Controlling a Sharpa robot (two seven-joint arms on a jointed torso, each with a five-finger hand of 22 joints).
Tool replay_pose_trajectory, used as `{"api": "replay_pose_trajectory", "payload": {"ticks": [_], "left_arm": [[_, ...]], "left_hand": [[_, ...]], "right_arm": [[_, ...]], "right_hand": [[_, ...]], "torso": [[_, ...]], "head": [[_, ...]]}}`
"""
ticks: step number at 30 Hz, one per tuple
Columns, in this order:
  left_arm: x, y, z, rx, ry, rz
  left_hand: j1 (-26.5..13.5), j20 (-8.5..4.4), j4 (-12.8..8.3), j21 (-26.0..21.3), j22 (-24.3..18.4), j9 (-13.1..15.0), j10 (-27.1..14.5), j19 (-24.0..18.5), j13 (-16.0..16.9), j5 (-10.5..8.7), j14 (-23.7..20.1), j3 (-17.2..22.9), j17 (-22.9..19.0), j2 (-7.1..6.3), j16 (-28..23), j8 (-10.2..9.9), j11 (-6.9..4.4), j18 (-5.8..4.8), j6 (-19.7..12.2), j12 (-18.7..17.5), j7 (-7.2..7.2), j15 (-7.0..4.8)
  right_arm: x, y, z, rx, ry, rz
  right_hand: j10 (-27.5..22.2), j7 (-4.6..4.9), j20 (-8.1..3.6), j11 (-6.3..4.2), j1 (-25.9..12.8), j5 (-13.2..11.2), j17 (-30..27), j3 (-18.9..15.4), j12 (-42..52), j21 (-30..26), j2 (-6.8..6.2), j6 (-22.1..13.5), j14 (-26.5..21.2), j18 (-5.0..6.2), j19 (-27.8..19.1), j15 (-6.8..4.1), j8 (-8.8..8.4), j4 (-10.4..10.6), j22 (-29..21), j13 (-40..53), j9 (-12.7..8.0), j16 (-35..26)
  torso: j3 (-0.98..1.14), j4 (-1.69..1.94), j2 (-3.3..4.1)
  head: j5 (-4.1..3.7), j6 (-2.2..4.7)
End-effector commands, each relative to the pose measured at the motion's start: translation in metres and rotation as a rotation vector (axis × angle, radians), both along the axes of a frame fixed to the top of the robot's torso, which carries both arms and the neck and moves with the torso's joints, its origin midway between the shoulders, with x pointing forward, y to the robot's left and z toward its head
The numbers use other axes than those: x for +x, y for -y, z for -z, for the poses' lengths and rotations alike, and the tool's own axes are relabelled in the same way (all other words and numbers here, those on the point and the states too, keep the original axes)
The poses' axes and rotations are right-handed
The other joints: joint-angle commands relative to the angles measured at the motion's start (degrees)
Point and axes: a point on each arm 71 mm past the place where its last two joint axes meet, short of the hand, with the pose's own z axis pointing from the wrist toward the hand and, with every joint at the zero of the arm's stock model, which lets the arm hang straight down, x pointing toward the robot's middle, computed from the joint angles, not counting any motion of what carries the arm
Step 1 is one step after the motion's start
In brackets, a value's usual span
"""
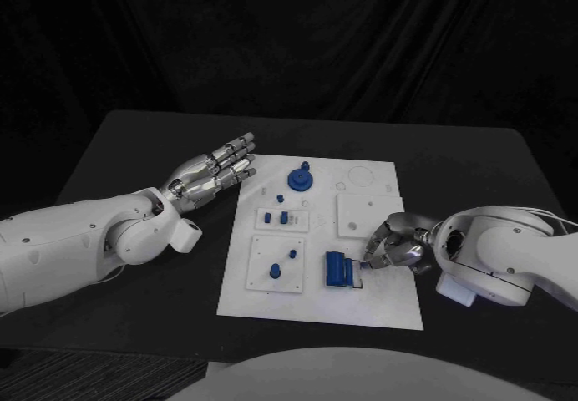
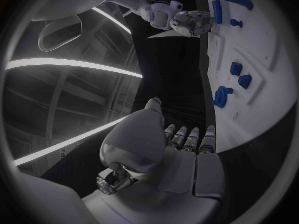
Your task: Assemble the parts on the task board
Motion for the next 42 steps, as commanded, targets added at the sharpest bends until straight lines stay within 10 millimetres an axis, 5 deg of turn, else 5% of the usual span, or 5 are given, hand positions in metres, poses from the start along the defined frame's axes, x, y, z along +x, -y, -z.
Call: {"api": "replay_pose_trajectory", "payload": {"ticks": [1,14,26,36,42], "left_arm": [[-0.001,0.001,0.000,-0.013,0.004,0.010],[-0.001,-0.001,0.000,-0.009,0.002,0.006],[-0.002,-0.001,0.001,-0.009,-0.001,0.008],[-0.002,-0.002,0.001,-0.009,-0.002,0.006],[-0.002,-0.001,0.001,-0.009,-0.005,0.010]], "left_hand": [[0.5,0.45,0.0,0.1,0.1,0.1,-0.1,-0.1,-0.1,0.26,-0.1,0.3,-0.1,0.03,-0.2,0.3,0.37,0.70,0.0,-0.4,0.48,0.47],[0.6,0.46,-0.1,0.1,0.1,0.1,-0.1,-0.1,-0.1,0.29,-0.1,0.3,-0.1,0.03,-0.2,0.3,0.37,0.69,0.0,-0.4,0.49,0.48],[0.8,0.51,-0.3,0.2,0.1,0.1,-0.1,-0.1,-0.1,0.43,-0.1,0.4,-0.1,0.11,-0.2,0.4,0.31,0.68,0.4,-0.4,1.26,0.48],[0.8,0.52,-0.4,0.2,0.1,0.0,-0.1,-0.1,-0.1,0.44,-0.1,0.5,-0.1,0.10,-0.2,0.3,0.38,0.69,0.0,-0.4,1.34,0.45],[0.9,0.54,-0.4,0.2,0.1,0.1,-0.1,-0.1,-0.1,0.44,-0.1,0.5,-0.1,0.07,-0.2,0.3,0.41,0.70,0.2,-0.4,1.72,0.43]], "right_arm": [[0.000,-0.005,-0.012,0.047,0.172,-0.080],[-0.030,-0.006,-0.021,-0.049,0.459,-0.235],[-0.056,0.001,0.001,-0.130,0.571,-0.237],[-0.058,-0.003,0.004,-0.113,0.632,-0.218],[-0.058,-0.005,0.006,-0.115,0.632,-0.217]], "right_hand": [[5.9,0.06,0.19,-0.03,0.4,-3.0,14.7,-0.7,0.1,0.9,-0.60,-2.1,5.9,-0.11,0.3,-0.01,0.05,-0.3,9.9,15.1,-0.2,0.4],[5.9,-0.02,-0.07,-0.25,4.8,-12.4,15.1,-4.6,0.1,1.3,-5.41,-16.5,6.0,-0.19,0.3,-0.18,7.56,9.9,10.0,15.1,0.3,0.6],[5.9,0.23,0.06,-0.06,3.7,-12.7,14.8,-5.8,0.1,0.7,-6.58,-25.1,5.9,-0.08,0.0,-0.02,13.79,10.3,9.8,15.1,0.6,0.5],[5.9,0.44,0.25,0.13,2.2,-0.4,14.6,-4.9,0.1,0.1,-5.74,-29.2,5.9,0.00,0.0,0.15,19.41,10.2,9.7,15.1,-1.3,0.4],[5.9,0.55,0.27,0.20,1.3,-0.2,14.3,-5.0,0.1,-0.1,-5.58,-29.7,5.9,0.04,-0.1,0.19,19.77,10.3,9.7,15.1,-1.9,0.3]], "torso": [[-0.03,0.01,-0.01],[0.00,-0.02,-0.01],[-0.03,0.00,0.08],[-0.03,0.03,0.06],[-0.03,0.01,0.06]], "head": [[-0.01,-0.01],[0.11,-0.01],[0.13,-0.01],[0.17,-0.01],[0.07,-0.01]]}}
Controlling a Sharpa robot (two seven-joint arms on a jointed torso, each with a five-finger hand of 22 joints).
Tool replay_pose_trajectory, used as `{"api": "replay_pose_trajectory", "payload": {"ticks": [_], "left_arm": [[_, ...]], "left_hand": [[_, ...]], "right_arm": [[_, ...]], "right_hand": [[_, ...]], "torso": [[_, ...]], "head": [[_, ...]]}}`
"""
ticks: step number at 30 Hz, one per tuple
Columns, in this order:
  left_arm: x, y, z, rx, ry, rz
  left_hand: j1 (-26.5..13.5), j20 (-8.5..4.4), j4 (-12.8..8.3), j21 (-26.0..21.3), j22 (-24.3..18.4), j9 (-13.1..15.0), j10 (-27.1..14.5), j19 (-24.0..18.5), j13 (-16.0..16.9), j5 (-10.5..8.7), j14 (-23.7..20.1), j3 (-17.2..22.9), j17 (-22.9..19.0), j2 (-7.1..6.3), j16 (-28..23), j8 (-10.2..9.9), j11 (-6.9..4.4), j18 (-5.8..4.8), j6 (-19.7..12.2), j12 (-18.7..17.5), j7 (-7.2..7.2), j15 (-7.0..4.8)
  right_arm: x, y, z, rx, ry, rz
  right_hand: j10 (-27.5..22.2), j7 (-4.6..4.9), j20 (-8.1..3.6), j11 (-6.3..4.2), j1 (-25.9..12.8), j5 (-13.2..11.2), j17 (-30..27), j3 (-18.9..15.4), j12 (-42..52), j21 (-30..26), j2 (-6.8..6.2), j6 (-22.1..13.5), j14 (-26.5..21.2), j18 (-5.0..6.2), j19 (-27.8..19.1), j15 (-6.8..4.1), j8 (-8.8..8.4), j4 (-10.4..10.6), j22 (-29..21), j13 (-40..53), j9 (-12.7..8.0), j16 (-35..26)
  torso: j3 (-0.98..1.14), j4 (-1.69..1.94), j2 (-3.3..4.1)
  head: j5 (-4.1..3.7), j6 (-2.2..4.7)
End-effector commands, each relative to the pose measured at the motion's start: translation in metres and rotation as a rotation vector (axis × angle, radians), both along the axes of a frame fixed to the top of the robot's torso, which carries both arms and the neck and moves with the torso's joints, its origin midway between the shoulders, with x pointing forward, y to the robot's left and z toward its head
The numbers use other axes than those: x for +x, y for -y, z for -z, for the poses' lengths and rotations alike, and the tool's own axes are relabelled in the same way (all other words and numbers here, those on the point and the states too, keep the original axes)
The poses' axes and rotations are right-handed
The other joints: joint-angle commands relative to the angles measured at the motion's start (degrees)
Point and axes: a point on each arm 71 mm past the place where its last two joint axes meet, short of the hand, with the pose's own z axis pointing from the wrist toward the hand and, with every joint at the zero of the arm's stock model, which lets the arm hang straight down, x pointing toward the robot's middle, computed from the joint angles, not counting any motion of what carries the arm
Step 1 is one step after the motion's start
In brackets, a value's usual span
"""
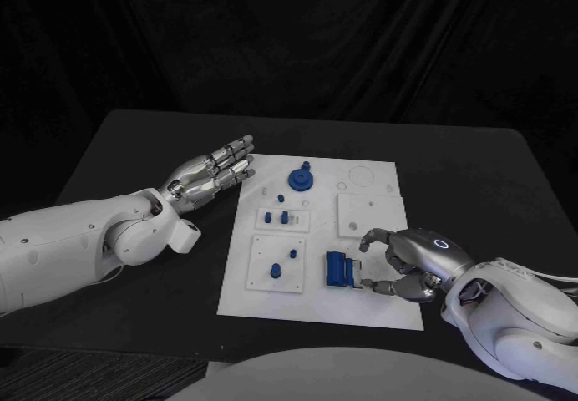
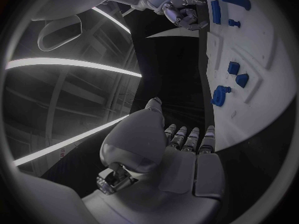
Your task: Assemble the parts on the task board
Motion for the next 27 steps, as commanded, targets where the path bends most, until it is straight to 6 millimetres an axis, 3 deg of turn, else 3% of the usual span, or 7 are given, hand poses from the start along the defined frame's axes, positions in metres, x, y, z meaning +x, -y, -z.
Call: {"api": "replay_pose_trajectory", "payload": {"ticks": [1,12,15,23,27], "left_arm": [[-0.001,0.003,0.000,-0.013,0.000,0.016],[-0.002,0.004,0.001,-0.015,-0.007,0.025],[-0.002,0.004,0.002,-0.015,-0.009,0.026],[-0.003,0.003,0.004,-0.015,-0.013,0.026],[-0.003,0.003,0.004,-0.015,-0.014,0.025]], "left_hand": [[0.6,0.34,-0.2,0.2,0.1,0.0,-0.1,0.1,-0.1,0.21,0.0,0.2,0.0,-0.18,-0.2,0.3,0.41,0.70,0.0,-0.4,0.55,0.30],[0.7,0.40,-0.4,0.2,0.1,0.1,-0.1,0.2,-0.1,0.28,0.0,0.3,0.0,-0.15,-0.2,0.5,0.34,0.72,0.5,-0.4,1.56,0.37],[0.7,0.40,-0.4,0.2,0.1,0.1,-0.1,0.2,-0.1,0.28,0.0,0.3,0.0,-0.15,-0.2,0.5,0.34,0.72,0.5,-0.4,1.56,0.37],[0.7,0.43,-0.4,0.2,0.1,0.2,-0.1,0.2,-0.1,0.29,0.0,0.3,0.0,-0.13,-0.2,0.5,0.30,0.72,0.8,-0.4,1.99,0.38],[0.7,0.43,-0.4,0.2,0.1,0.2,-0.1,0.2,-0.1,0.29,0.0,0.3,0.0,-0.13,-0.2,0.5,0.30,0.72,0.8,-0.4,1.99,0.38]], "right_arm": [[0.001,0.000,-0.001,0.003,0.041,0.024],[0.002,-0.006,0.005,-0.023,0.010,0.013],[0.002,-0.007,0.006,-0.028,0.003,0.009],[0.003,-0.009,0.010,-0.044,-0.017,0.006],[0.004,-0.010,0.011,-0.048,-0.024,0.002]], "right_hand": [[5.9,0.01,0.28,0.22,-0.8,-0.2,14.4,0.2,0.1,-0.3,0.09,-0.5,5.9,0.05,-0.1,0.21,0.28,-0.1,9.6,15.1,-0.3,0.1],[5.9,0.28,0.35,0.39,-2.0,-0.7,14.5,0.2,0.1,0.4,0.52,-0.8,5.9,-0.09,0.1,0.33,0.54,-0.1,9.8,15.1,-1.3,0.1],[5.9,0.53,0.51,0.62,-2.7,-2.6,14.6,0.3,0.1,0.7,0.39,-0.8,5.9,-0.15,0.3,0.53,0.58,-0.1,9.9,15.1,-2.7,0.2],[5.9,0.73,0.65,0.80,-3.0,-4.3,14.6,0.3,0.1,0.7,0.38,-0.8,5.9,-0.15,0.3,0.68,0.54,-0.1,9.9,15.1,-4.1,0.2],[5.9,0.86,0.78,0.93,-3.2,-6.3,14.7,0.3,0.1,0.6,0.21,-0.8,5.9,-0.12,0.3,0.81,0.42,-0.1,9.9,15.1,-5.5,0.2]], "torso": [[-0.01,-0.01,0.01],[0.00,-0.01,0.03],[-0.01,-0.01,0.01],[0.00,0.00,0.01],[0.00,-0.01,0.04]], "head": [[-0.08,-0.01],[-0.19,-0.01],[-0.13,-0.01],[-0.17,-0.01],[-0.21,-0.01]]}}
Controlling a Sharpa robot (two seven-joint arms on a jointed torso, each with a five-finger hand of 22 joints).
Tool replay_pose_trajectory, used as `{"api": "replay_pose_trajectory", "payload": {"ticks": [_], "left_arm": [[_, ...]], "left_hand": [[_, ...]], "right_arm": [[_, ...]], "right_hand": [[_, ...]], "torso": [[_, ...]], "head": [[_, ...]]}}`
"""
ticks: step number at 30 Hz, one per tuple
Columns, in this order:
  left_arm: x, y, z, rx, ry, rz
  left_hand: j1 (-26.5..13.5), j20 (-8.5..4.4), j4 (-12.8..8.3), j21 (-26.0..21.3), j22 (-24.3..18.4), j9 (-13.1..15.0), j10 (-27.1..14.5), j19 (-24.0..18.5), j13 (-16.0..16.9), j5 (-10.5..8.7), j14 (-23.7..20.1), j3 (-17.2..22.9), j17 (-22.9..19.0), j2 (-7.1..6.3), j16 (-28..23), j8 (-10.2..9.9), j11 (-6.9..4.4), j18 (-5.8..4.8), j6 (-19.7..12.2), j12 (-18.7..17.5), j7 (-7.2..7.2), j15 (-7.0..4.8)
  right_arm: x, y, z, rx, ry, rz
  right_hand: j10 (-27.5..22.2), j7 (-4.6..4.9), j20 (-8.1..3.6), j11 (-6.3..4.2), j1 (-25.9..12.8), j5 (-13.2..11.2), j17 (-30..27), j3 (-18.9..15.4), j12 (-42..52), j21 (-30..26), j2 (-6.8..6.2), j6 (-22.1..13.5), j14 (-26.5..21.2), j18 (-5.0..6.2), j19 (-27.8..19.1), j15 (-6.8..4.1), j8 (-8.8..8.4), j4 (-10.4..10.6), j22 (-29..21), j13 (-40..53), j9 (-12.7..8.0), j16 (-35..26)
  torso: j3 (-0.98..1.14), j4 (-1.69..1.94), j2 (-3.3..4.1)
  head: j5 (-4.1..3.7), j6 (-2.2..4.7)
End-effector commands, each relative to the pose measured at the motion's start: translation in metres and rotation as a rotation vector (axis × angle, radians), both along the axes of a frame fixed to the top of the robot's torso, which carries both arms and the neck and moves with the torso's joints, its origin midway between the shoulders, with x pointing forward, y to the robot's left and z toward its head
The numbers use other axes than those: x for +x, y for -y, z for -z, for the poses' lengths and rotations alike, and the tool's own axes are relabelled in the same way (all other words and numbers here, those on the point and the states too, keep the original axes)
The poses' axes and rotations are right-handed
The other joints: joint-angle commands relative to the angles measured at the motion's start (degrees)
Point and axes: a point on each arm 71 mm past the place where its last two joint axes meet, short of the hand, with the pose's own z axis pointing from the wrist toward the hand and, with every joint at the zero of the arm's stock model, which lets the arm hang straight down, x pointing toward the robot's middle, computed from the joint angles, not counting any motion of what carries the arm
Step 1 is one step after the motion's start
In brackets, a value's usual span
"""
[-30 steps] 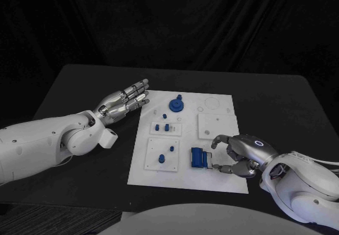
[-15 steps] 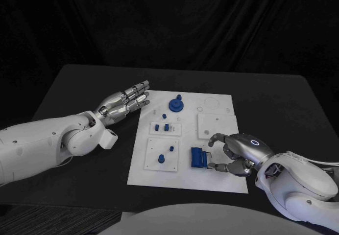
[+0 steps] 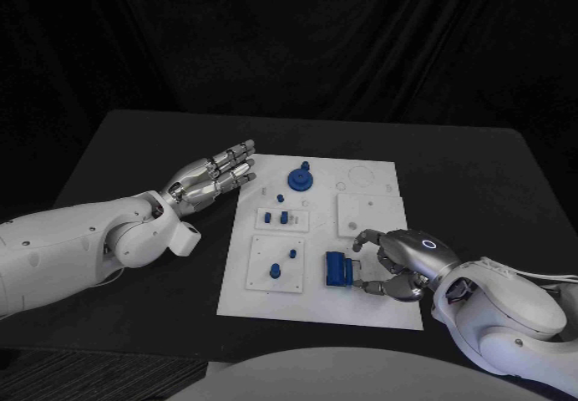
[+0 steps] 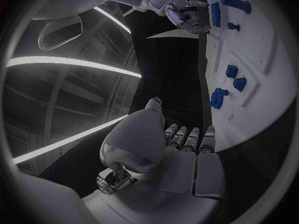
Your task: Assemble the parts on the task board
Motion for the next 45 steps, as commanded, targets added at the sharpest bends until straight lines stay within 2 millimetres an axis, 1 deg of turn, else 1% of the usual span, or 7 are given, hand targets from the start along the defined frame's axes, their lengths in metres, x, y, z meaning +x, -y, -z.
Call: {"api": "replay_pose_trajectory", "payload": {"ticks": [1,18,25,32,36,40,45], "left_arm": [[-0.001,0.001,0.000,-0.014,0.001,0.014],[-0.003,0.002,0.002,-0.018,-0.006,0.023],[-0.003,0.001,0.002,-0.019,-0.008,0.024],[-0.003,0.001,0.002,-0.021,-0.008,0.026],[-0.003,0.001,0.002,-0.022,-0.007,0.026],[-0.004,0.001,0.002,-0.022,-0.008,0.027],[-0.004,0.001,0.002,-0.022,-0.008,0.026]], "left_hand": [[0.5,0.23,-0.2,0.2,0.1,0.0,-0.1,0.0,-0.1,0.29,0.0,0.1,-0.1,0.09,-0.2,0.3,0.30,0.73,-0.1,-0.4,0.37,0.41],[0.3,0.35,-0.1,0.2,0.1,0.1,-0.1,0.0,-0.1,0.12,0.0,0.0,-0.1,0.08,-0.2,0.4,0.53,0.75,0.3,-0.4,0.90,0.51],[0.2,0.42,0.0,0.3,0.1,0.1,-0.1,0.1,-0.1,0.10,0.0,0.0,-0.1,0.12,-0.2,0.4,0.53,0.76,0.4,-0.4,1.06,0.58],[0.1,0.51,0.0,0.3,0.1,0.1,-0.1,0.1,-0.1,0.07,0.0,-0.1,-0.1,0.12,-0.2,0.5,0.49,0.77,0.5,-0.4,1.24,0.65],[0.1,0.63,0.1,0.4,0.2,0.2,-0.1,0.2,-0.1,0.07,0.0,-0.1,-0.1,0.14,-0.2,0.5,0.51,0.79,0.6,-0.4,1.43,0.77],[0.1,0.69,0.1,0.4,0.2,0.2,-0.1,0.2,-0.1,0.07,0.0,-0.1,-0.1,0.16,-0.2,0.6,0.50,0.80,0.7,-0.4,1.58,0.83],[0.1,0.72,0.1,0.4,0.2,0.2,-0.1,0.2,-0.1,0.07,0.0,-0.1,-0.1,0.16,-0.2,0.6,0.50,0.80,0.8,-0.4,1.68,0.85]], "right_arm": [[0.000,0.000,0.003,-0.023,-0.020,0.010],[0.001,-0.006,0.007,-0.026,-0.030,-0.008],[0.001,-0.009,0.008,-0.026,-0.032,-0.016],[0.001,-0.010,0.009,-0.033,-0.038,-0.022],[0.002,-0.010,0.010,-0.036,-0.040,-0.025],[0.002,-0.010,0.011,-0.040,-0.042,-0.026],[0.003,-0.011,0.012,-0.040,-0.047,-0.028]], "right_hand": [[6.0,0.46,0.38,0.54,-0.3,-0.5,14.6,0.4,0.1,0.1,-0.04,0.1,5.9,-0.13,0.3,0.45,0.07,-0.1,9.9,15.1,-0.4,0.2],[6.0,0.57,0.46,0.64,0.1,-0.8,14.6,0.7,0.1,0.1,0.27,0.8,6.0,-0.13,0.4,0.54,0.22,-0.1,9.9,15.1,-1.2,0.2],[6.0,0.47,0.51,0.59,1.4,1.9,14.7,1.1,0.1,0.1,0.48,2.3,6.0,-0.12,0.4,0.52,0.41,-0.3,9.9,15.1,-3.3,0.2],[6.0,0.41,0.50,0.55,1.9,2.5,14.7,1.2,0.1,0.2,0.57,3.1,6.0,-0.12,0.4,0.49,0.74,-0.3,9.9,15.1,-3.8,0.2],[6.0,0.27,0.42,0.42,2.8,5.1,14.7,1.6,0.1,0.2,0.85,4.3,6.0,-0.13,0.4,0.39,1.03,-0.3,9.9,15.1,-5.1,0.2],[6.0,0.20,0.35,0.34,4.3,9.2,14.9,2.2,0.1,0.2,1.13,4.9,6.0,-0.14,0.4,0.32,1.02,-0.6,9.9,15.1,-6.7,0.2],[6.0,0.12,0.29,0.26,5.3,11.8,14.9,2.6,0.1,0.3,1.14,5.1,6.0,-0.15,0.4,0.25,0.96,-0.8,10.0,15.1,-7.9,0.3]], "torso": [[0.01,0.00,0.02],[0.01,-0.02,0.00],[0.03,-0.03,-0.01],[-0.01,0.01,-0.02],[0.00,0.01,-0.01],[0.00,-0.01,-0.01],[0.02,0.00,-0.03]], "head": [[-0.11,-0.01],[0.00,-0.01],[-0.03,-0.01],[-0.08,-0.01],[-0.03,-0.01],[0.04,-0.01],[0.00,-0.01]]}}
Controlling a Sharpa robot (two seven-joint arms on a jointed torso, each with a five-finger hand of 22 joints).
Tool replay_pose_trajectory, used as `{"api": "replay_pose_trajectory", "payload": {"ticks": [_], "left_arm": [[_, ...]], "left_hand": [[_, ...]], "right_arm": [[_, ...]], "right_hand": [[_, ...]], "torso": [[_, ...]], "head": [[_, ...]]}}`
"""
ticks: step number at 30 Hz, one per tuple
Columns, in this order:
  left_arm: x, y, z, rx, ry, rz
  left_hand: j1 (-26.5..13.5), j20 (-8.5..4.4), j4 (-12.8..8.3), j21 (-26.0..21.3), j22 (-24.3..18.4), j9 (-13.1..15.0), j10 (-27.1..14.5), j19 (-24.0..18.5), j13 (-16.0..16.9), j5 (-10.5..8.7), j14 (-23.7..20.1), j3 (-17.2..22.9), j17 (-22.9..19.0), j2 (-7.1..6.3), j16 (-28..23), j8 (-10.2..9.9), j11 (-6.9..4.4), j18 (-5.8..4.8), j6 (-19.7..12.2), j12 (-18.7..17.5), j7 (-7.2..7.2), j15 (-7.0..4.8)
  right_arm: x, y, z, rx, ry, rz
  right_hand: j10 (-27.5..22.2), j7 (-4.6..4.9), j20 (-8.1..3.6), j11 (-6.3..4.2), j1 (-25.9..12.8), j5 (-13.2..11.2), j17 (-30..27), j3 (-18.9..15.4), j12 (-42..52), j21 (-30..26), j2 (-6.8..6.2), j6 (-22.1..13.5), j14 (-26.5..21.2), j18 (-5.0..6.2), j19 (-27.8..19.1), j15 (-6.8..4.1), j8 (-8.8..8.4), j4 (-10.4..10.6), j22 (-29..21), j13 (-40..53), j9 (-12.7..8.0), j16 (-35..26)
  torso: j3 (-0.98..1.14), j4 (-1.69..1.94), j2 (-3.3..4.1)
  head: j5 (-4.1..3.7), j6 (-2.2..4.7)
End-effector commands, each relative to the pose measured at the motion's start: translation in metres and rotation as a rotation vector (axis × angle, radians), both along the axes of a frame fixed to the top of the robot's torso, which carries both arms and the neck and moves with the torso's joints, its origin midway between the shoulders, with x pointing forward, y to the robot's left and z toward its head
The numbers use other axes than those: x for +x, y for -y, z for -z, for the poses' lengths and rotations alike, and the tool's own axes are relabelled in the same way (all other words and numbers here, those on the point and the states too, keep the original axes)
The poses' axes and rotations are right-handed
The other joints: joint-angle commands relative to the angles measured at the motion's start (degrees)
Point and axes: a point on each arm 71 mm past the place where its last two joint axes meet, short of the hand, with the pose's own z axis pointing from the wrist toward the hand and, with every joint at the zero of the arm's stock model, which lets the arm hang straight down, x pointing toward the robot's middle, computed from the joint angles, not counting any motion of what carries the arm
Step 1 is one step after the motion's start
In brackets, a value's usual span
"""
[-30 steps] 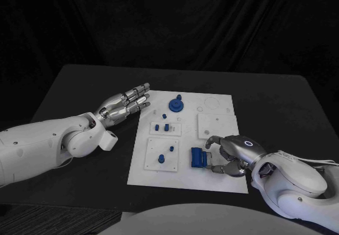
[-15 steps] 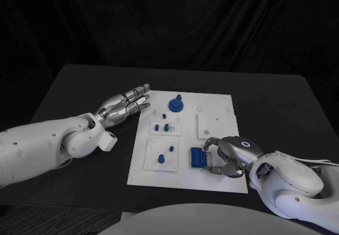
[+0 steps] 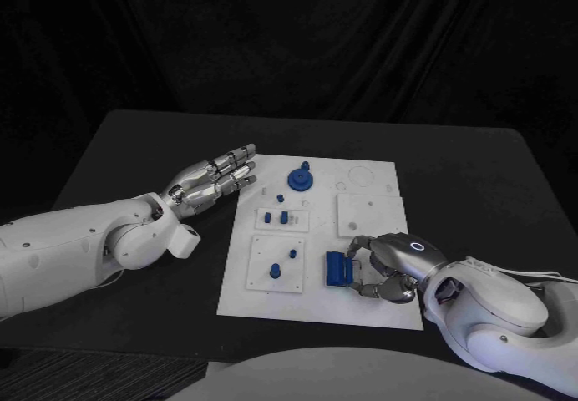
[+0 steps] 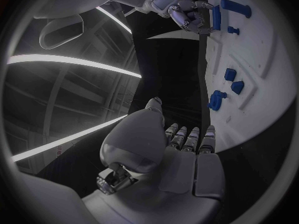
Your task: Assemble the parts on the task board
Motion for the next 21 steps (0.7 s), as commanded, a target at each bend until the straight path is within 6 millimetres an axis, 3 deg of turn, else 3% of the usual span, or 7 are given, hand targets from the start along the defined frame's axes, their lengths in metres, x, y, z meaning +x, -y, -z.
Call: {"api": "replay_pose_trajectory", "payload": {"ticks": [1,5,21], "left_arm": [[-0.0012,0.0015,-0.0008,-0.017,0.006,0.013],[-0.0011,0.0021,-0.0007,-0.018,0.005,0.015],[-0.0007,0.0019,-0.0004,-0.018,0.006,0.013]], "left_hand": [[0.1,0.51,0.1,0.4,0.1,0.1,0.1,0.0,-0.1,0.07,0.0,-0.1,-0.1,0.16,-0.2,0.4,0.29,0.81,0.1,-0.4,0.55,0.44],[0.1,0.51,0.1,0.4,0.1,0.1,0.1,0.0,-0.1,0.07,0.0,-0.1,-0.1,0.16,-0.2,0.4,0.29,0.81,0.1,-0.4,0.55,0.44],[0.1,0.61,0.1,0.4,0.1,0.1,0.1,0.0,-0.1,0.08,0.0,0.0,-0.1,0.25,-0.2,0.4,0.39,0.82,0.2,-0.4,0.75,0.52]], "right_arm": [[-0.0004,0.0003,0.0022,-0.009,-0.014,0.003],[0.0000,0.0002,0.0021,0.002,-0.013,0.003],[-0.0037,0.0032,-0.0058,0.064,0.024,0.019]], "right_hand": [[6.0,-0.07,0.28,-0.15,0.8,1.6,15.0,0.6,0.1,0.3,0.19,0.6,5.9,-0.14,0.4,0.09,0.20,-0.1,9.9,15.1,-0.6,0.3],[6.0,-0.18,0.24,-0.22,1.7,2.9,15.1,1.1,0.1,0.5,0.44,1.9,5.9,-0.18,0.5,0.04,0.62,-0.4,10.0,15.1,-1.2,0.3],[6.0,-1.17,-0.16,-0.97,1.2,2.1,15.1,1.5,0.1,1.4,0.85,4.6,5.9,-0.31,0.8,-0.51,0.61,0.2,10.2,15.1,-2.5,0.3]], "torso": [[0.01,0.00,0.00],[0.00,0.00,0.01],[0.01,-0.01,0.00]], "head": [[-0.04,-0.01],[-0.20,-0.01],[0.05,-0.01]]}}
